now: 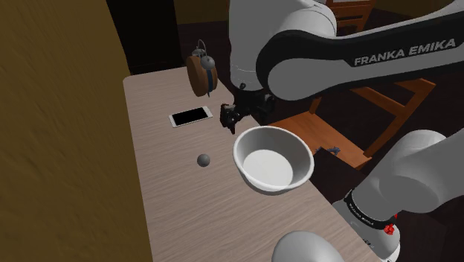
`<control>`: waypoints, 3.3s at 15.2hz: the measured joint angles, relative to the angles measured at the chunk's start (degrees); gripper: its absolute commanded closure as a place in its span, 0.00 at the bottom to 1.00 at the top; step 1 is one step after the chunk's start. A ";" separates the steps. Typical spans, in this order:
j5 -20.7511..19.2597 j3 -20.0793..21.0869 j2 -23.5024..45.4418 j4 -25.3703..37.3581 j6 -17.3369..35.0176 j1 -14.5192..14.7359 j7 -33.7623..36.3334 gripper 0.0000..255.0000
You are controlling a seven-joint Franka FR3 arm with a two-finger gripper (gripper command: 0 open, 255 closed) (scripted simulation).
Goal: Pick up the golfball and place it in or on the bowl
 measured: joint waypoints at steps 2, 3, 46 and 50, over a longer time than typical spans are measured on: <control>-0.87 2.65 3.66 2.11 1.36 -0.64 4.13 0.00; -1.52 4.19 5.76 3.37 2.02 -0.95 6.51 0.00; -13.93 13.99 26.53 17.44 3.68 -1.99 28.43 1.00; -13.03 13.93 25.57 19.63 0.88 -2.08 27.47 1.00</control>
